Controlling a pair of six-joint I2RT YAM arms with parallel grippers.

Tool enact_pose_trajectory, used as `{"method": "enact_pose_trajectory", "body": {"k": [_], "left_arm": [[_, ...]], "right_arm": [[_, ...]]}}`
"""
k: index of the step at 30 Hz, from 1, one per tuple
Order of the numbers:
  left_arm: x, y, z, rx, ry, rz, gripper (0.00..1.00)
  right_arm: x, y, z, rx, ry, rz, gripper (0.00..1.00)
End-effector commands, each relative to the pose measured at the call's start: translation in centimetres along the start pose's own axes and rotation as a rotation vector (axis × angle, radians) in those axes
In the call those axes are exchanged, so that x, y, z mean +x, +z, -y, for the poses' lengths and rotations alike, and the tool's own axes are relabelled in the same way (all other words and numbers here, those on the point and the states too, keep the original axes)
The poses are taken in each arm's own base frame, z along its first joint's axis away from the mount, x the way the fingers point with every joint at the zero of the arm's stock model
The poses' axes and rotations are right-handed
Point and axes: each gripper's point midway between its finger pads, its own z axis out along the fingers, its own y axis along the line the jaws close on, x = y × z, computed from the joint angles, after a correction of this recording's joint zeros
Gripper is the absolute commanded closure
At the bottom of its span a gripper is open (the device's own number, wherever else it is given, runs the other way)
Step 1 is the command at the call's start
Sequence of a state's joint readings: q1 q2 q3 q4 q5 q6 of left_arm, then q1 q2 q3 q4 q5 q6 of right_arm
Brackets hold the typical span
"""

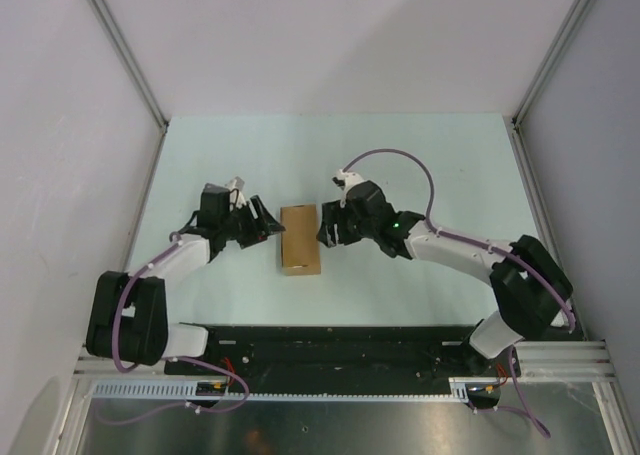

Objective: Unpack the express box

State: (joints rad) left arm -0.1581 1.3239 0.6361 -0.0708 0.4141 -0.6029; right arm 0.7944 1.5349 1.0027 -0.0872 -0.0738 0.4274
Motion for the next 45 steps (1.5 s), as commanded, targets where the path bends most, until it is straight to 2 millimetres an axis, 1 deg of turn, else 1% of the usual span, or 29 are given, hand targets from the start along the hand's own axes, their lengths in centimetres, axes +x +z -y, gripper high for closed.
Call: {"method": "enact_pose_trajectory", "body": {"k": [1,3,4,7,8,11,15,16,18,21,23,24,27,28,31,35,38,40,41,42,45], "left_arm": [[0.3,0.4,-0.7,-0.017,0.007,-0.010,0.34],[0.2,0.7,-0.9,-0.023,0.014,-0.020,0.39],[0.1,0.9,-0.9,-0.021,0.018,-0.023,0.39],[0.0,1.3,-0.8,-0.014,0.033,-0.039,0.40],[0.2,1.5,-1.1,-0.022,0.031,-0.049,0.41],[0.2,1.9,-1.4,-0.031,0.035,-0.056,0.47],[0.6,2.5,-2.0,-0.040,0.031,-0.085,0.60],[0.7,2.5,-1.9,-0.036,0.030,-0.090,0.62],[1.0,2.6,-2.2,-0.044,0.026,-0.094,0.66],[1.2,2.4,-2.6,-0.059,0.014,-0.100,0.67],[1.3,2.4,-2.7,-0.059,-0.007,-0.107,0.68],[1.3,2.3,-2.7,-0.055,-0.024,-0.110,0.70],[0.9,2.0,-2.7,-0.039,-0.051,-0.108,0.71],[0.8,2.0,-2.7,-0.036,-0.054,-0.110,0.71],[0.4,1.7,-2.9,-0.032,-0.065,-0.102,0.72],[0.7,2.0,-3.4,-0.034,-0.074,-0.127,0.73],[1.1,2.3,-3.8,-0.047,-0.094,-0.144,0.77],[1.2,2.4,-4.2,-0.062,-0.097,-0.145,0.80],[1.2,2.3,-4.4,-0.068,-0.098,-0.146,0.85],[1.1,2.3,-4.6,-0.075,-0.097,-0.141,0.87],[0.9,2.2,-4.7,-0.075,-0.097,-0.143,0.90]], "right_arm": [[-1.5,2.4,-1.5,-0.011,-0.089,0.054,0.34],[-1.4,3.1,-1.6,-0.016,-0.083,0.040,0.34],[-0.6,3.9,-1.3,-0.012,-0.082,0.014,0.35],[0.7,5.0,-1.1,-0.012,-0.081,-0.025,0.35],[1.0,5.3,-1.0,-0.011,-0.079,-0.035,0.35],[1.5,5.9,-0.7,0.000,-0.070,-0.050,0.37],[2.1,6.3,0.0,0.032,-0.043,-0.072,0.40],[2.3,6.3,0.2,0.043,-0.027,-0.082,0.44],[2.7,6.5,0.6,0.052,-0.013,-0.097,0.49],[3.3,6.6,1.1,0.069,0.010,-0.119,0.55],[3.8,6.6,1.5,0.083,0.040,-0.140,0.57],[3.9,6.7,2.0,0.093,0.055,-0.146,0.59],[4.4,6.7,2.9,0.120,0.108,-0.170,0.63],[4.7,6.8,3.6,0.135,0.125,-0.182,0.64],[5.0,6.9,4.2,0.144,0.152,-0.198,0.67],[4.9,6.9,4.3,0.139,0.161,-0.200,0.69],[5.1,7.0,4.5,0.141,0.170,-0.206,0.69],[5.1,7.1,4.5,0.139,0.175,-0.209,0.69],[5.0,7.1,4.5,0.139,0.177,-0.207,0.69],[5.1,7.0,4.4,0.137,0.178,-0.207,0.69],[5.0,7.1,4.4,0.135,0.183,-0.207,0.70]]}}
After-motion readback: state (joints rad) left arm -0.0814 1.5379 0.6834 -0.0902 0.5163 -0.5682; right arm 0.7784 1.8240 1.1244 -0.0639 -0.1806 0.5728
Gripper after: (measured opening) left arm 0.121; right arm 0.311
